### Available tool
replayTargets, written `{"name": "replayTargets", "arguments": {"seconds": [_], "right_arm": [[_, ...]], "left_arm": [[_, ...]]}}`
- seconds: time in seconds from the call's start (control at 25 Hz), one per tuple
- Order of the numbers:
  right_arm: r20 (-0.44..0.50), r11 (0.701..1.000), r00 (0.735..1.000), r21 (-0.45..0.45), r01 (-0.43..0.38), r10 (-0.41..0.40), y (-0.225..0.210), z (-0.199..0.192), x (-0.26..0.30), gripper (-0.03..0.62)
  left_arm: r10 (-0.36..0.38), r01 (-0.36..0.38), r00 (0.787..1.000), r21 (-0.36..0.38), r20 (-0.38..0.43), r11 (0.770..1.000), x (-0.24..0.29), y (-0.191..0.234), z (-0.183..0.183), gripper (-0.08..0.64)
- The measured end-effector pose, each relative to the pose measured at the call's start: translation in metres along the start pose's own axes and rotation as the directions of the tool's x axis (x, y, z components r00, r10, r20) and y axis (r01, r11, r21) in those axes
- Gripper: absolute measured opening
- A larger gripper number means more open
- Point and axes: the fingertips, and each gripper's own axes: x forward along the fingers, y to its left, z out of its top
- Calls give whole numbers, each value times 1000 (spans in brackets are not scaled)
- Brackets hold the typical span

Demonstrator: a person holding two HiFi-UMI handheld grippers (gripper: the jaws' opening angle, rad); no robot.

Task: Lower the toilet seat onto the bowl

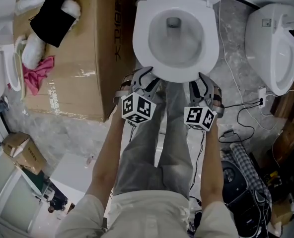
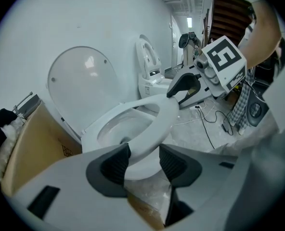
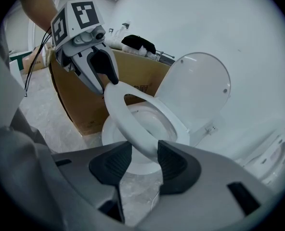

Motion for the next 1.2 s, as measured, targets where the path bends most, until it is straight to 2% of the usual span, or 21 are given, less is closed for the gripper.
{"name": "replayTargets", "arguments": {"seconds": [0.24,0.48,0.92,1.2], "right_arm": [[-19,1000,1000,-16,-3,3,13,-14,10,176],[-40,999,999,-35,4,-6,26,-29,20,180],[-70,998,997,-54,23,-27,43,-47,38,187],[-89,997,996,-73,8,-14,51,-57,49,195]], "left_arm": [[-17,17,1000,0,-16,1000,11,-9,-14,216],[-54,54,998,-30,-23,998,22,-19,-27,224],[-55,55,997,-17,-47,998,40,-28,-48,224],[-67,66,995,-14,-75,998,51,-32,-59,225]]}}
